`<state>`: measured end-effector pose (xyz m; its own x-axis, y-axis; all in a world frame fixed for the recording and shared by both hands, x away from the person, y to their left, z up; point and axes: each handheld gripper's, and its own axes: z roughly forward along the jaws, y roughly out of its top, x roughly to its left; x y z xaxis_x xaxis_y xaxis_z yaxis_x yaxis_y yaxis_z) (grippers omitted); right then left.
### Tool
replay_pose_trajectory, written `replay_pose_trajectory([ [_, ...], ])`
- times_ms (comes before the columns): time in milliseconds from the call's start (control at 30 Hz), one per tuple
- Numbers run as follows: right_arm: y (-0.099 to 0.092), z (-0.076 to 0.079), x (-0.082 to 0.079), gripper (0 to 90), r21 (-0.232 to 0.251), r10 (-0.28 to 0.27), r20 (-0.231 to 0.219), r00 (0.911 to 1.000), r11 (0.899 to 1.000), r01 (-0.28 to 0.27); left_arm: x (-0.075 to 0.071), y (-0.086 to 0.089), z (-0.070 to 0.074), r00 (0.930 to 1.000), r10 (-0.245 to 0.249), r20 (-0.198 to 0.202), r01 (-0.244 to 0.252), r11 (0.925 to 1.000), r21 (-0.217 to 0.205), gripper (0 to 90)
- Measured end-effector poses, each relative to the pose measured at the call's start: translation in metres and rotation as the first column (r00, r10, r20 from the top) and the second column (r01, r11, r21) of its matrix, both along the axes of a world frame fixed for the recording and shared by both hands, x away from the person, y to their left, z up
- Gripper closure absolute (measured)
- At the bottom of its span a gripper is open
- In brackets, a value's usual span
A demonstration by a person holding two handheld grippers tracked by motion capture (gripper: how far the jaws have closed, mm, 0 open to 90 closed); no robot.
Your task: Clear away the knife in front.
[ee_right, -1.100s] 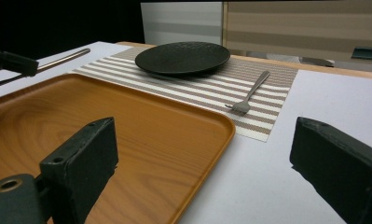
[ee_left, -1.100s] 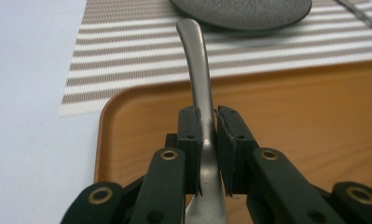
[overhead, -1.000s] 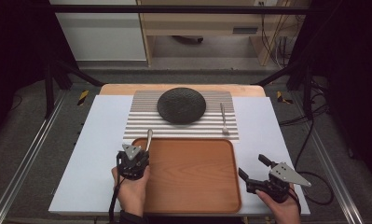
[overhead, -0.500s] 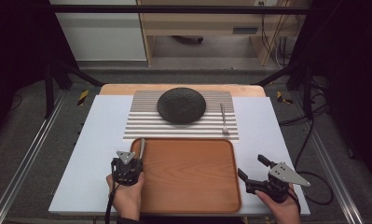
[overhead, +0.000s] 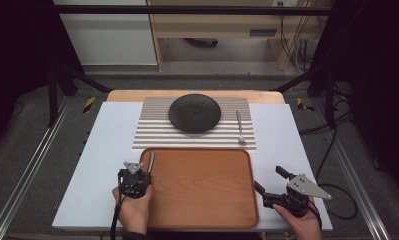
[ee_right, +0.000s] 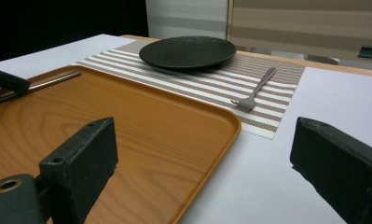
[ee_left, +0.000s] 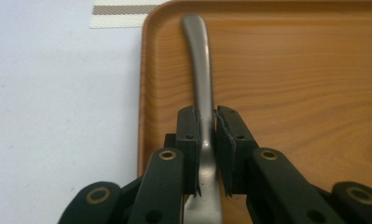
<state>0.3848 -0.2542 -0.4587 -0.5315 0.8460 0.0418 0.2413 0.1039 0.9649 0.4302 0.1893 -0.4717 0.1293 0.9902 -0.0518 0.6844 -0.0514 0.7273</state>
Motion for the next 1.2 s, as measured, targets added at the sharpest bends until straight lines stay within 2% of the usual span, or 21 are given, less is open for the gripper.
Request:
replay_pose_trajectory([
  [33,0.0,0.0,0.0,7.4,-0.001,0.0,0.0,1.0,1.0,0.0,0.0,0.0,0.001,1.0,-0.001,0.002,0.001,1.0,-0.002,73.4],
  [67,0.0,0.0,0.0,7.3,-0.001,0.0,0.0,1.0,1.0,0.0,-0.001,0.001,0.002,0.9999,0.005,0.015,-0.005,0.9999,-0.016,63.4],
  [133,-0.001,0.0,0.0,7.3,-0.005,-0.001,0.003,1.0,1.0,0.001,-0.004,0.003,0.009,0.9982,-0.009,0.059,0.011,0.9994,-0.034,60.6],
  [233,-0.001,-0.002,0.001,7.2,-0.013,-0.007,-0.002,1.0,1.0,0.007,-0.005,0.011,0.021,0.9901,-0.033,0.137,0.036,0.9991,-0.023,52.5],
  [300,-0.001,-0.003,0.002,7.2,-0.02,-0.01,-0.01,0.9999,1.0,0.01,-0.004,0.019,0.029,0.9789,-0.047,0.199,0.054,0.9982,-0.029,47.1],
  [367,-0.001,-0.005,0.003,7.1,-0.019,-0.014,-0.028,0.9995,1.0,0.014,0.001,0.026,0.034,0.9672,-0.079,0.241,0.083,0.9965,-0.007,42.0],
  [433,-0.001,-0.007,0.005,7.1,-0.027,-0.028,-0.044,0.9986,0.999,0.027,0.007,0.035,0.036,0.9564,-0.098,0.275,0.105,0.9945,-0.008,36.7],
  [500,-0.002,-0.008,0.007,7.1,-0.022,-0.047,-0.06,0.9971,0.999,0.046,0.015,0.044,0.036,0.9502,-0.124,0.286,0.129,0.9916,0.002,32.7],
  [600,-0.002,-0.008,0.009,7.2,-0.015,-0.088,-0.072,0.9935,0.996,0.087,0.022,0.056,0.034,0.9344,-0.171,0.313,0.174,0.9845,0.016,27.7],
  [667,-0.001,-0.007,0.011,7.3,-0.019,-0.114,-0.075,0.9907,0.993,0.113,0.023,0.06,0.031,0.9271,-0.184,0.327,0.186,0.9822,0.025,20.9],
  [767,-0.001,-0.005,0.015,7.4,-0.021,-0.147,-0.082,0.9858,0.989,0.146,0.022,0.062,0.029,0.9095,-0.203,0.363,0.204,0.9783,0.035,15.5],
  [833,0.001,-0.002,0.019,7.5,-0.035,-0.162,-0.088,0.9829,0.987,0.159,0.02,0.063,0.029,0.8927,-0.207,0.4,0.208,0.9773,0.043,14.1],
  [867,0.002,0.0,0.021,7.6,-0.048,-0.168,-0.083,0.9822,0.985,0.165,0.019,0.064,0.03,0.8874,-0.205,0.413,0.204,0.9778,0.048,14.1],
  [900,0.004,0.002,0.023,7.7,-0.049,-0.176,-0.085,0.9807,0.984,0.172,0.018,0.064,0.03,0.8839,-0.207,0.42,0.214,0.9765,0.031,13.7],
  [1000,0.009,0.01,0.031,7.9,-0.042,-0.186,-0.086,0.9787,0.982,0.183,0.014,0.062,0.024,0.8728,-0.228,0.432,0.244,0.9695,0.017,9.6],
  [1067,0.015,0.015,0.038,7.9,-0.056,-0.174,-0.082,0.9813,0.984,0.17,0.011,0.062,0.021,0.8691,-0.228,0.439,0.261,0.9651,-0.016,8.7],
  [1100,0.018,0.018,0.042,7.9,-0.06,-0.167,-0.08,0.9826,0.985,0.163,0.009,0.062,0.02,0.865,-0.221,0.451,0.265,0.9635,-0.037,7.6],
  [1133,0.021,0.021,0.046,7.9,-0.067,-0.162,-0.073,0.9842,0.985,0.157,0.008,0.062,0.021,0.8595,-0.226,0.459,0.271,0.9618,-0.035,6.1],
  [1200,0.026,0.026,0.052,7.8,-0.077,-0.15,-0.066,0.9864,0.986,0.145,0.006,0.061,0.023,0.8461,-0.247,0.472,0.282,0.9594,-0.004,5.3],
])
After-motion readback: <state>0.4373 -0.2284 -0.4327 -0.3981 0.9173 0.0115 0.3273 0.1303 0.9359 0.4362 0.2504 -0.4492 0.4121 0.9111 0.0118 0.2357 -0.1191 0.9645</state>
